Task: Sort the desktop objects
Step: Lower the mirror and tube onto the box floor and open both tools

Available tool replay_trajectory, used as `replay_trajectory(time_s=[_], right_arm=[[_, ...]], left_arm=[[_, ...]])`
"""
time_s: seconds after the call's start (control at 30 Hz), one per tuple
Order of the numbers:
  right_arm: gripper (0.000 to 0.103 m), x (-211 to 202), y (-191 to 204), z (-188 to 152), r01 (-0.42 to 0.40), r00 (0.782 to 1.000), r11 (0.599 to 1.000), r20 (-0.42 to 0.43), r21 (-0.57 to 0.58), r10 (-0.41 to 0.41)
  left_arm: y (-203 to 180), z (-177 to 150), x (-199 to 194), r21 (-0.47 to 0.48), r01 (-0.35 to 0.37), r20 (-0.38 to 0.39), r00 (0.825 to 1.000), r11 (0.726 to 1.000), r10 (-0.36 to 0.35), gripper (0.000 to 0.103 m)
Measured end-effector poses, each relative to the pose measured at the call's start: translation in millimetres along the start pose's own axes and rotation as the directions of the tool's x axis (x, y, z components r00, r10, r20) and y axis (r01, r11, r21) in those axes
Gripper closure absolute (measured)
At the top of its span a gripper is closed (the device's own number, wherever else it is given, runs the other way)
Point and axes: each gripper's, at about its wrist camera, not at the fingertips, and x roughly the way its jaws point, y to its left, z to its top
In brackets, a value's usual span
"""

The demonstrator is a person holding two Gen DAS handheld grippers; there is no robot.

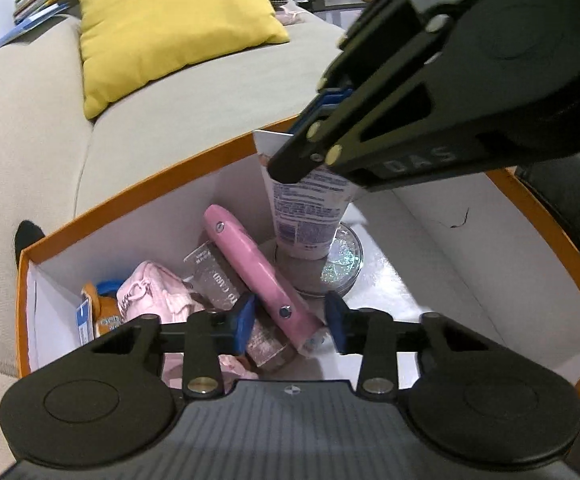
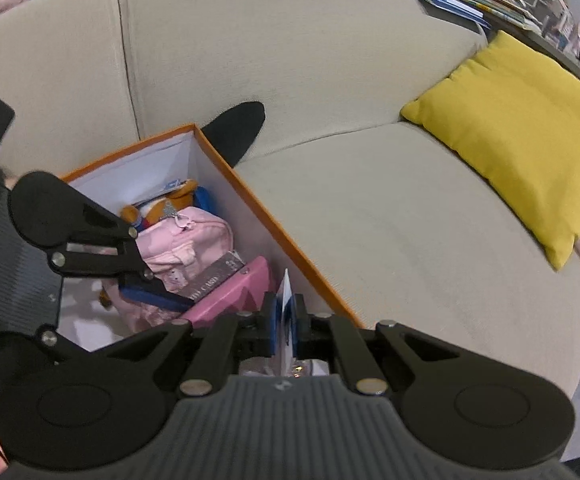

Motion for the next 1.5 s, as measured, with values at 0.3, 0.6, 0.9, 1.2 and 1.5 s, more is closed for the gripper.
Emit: replay_trajectory(time_s=[0.3,0.6,0.9,1.2,1.5], right_arm=[[0.08,-1.2,-4.3,-4.9,0.029,1.0,0.999,-0.013,0.032,-0.028],[0.07,-8.4,-0.3,-24.9,-0.011,0.998,0.997,-0.062,0.081,0.016],[0.088,26.2,1.9,-35.0,0.037,0.99,0.992,-0.138,0.123,-0.02],[0.098,37.2,3.4,-35.7,0.059,0.985,0.99,-0.166,0.125,-0.038],[0.096,14.3,3.4,-38.5,0.049,0.989,0.986,-0.149,0.161,-0.025]], left_arm=[[0.1,-0.4,5.8,0.087,-0.02,0.035,0.999,0.996,0.017,0.07],[4.5,-1.5,8.2,0.032,-0.012,0.057,0.998,0.999,0.01,0.07],[7.0,-1.1,8.1,0.008,0.008,0.035,0.999,1.0,-0.009,0.07],[8.2,-0.9,8.2,-0.005,0.026,0.032,0.999,1.0,-0.026,0.07],[9.8,-2.7,-6.7,-0.037,0.034,0.067,0.997,0.999,-0.031,0.049]])
